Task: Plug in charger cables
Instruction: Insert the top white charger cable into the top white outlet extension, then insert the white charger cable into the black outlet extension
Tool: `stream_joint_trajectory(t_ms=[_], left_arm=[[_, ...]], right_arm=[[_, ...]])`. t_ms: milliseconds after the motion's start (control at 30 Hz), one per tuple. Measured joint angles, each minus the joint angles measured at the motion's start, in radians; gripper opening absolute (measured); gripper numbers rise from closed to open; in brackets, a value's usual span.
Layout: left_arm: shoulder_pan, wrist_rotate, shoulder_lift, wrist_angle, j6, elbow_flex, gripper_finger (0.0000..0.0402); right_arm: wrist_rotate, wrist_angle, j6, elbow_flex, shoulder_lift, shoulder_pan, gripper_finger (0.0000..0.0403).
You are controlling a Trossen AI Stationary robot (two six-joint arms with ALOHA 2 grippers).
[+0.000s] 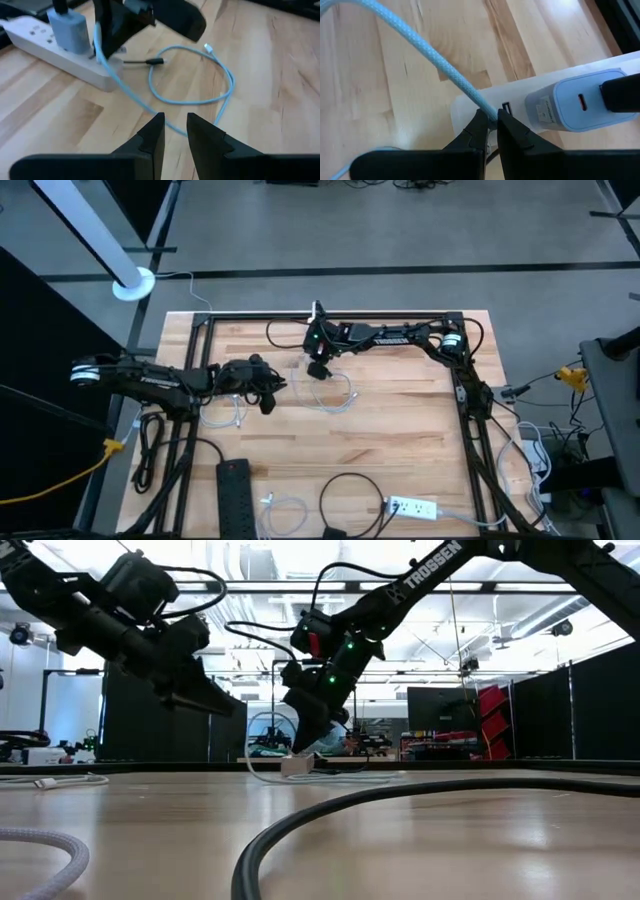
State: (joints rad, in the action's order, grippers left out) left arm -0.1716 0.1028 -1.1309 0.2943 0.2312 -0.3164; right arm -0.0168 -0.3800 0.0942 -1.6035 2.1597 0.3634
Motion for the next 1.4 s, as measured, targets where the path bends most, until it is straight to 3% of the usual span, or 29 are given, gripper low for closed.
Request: stream_joint_trajectory(t_ms=[167, 400, 633, 1033, 1167, 1400], left_arm=[[0.002, 0.0, -0.008, 0.003, 0.015, 0.0, 0.0071], [0.003, -0.001, -0.005, 0.022, 0.029, -0.001, 0.0071], [0.003, -0.006, -0.008, 0.019, 0.04, -0.001, 0.0071], [0.019, -0.027, -0.007, -0.007, 0.031, -0.017, 0.0071], [0.044, -0.05, -0.002, -0.163, -0.008, -0.122, 0.0071], [0.106, -0.05, -0.011, -0.687, -0.027, -0.366, 0.0071]], right_arm=[[-0.001, -0.03, -0.007, -0.001, -0.004, -0.001, 0.0019], [-0.005, -0.073, -0.009, 0.0, -0.008, -0.002, 0.0106], [-0.01, -0.132, 0.018, -0.007, -0.048, -0.004, 0.0155], [-0.01, -0.426, 0.113, -0.009, -0.214, -0.025, 0.0174], [-0.01, -0.469, 0.108, -0.009, -0.285, -0.055, 0.0165], [-0.016, -0.48, 0.056, -0.011, -0.391, -0.136, 0.0149]])
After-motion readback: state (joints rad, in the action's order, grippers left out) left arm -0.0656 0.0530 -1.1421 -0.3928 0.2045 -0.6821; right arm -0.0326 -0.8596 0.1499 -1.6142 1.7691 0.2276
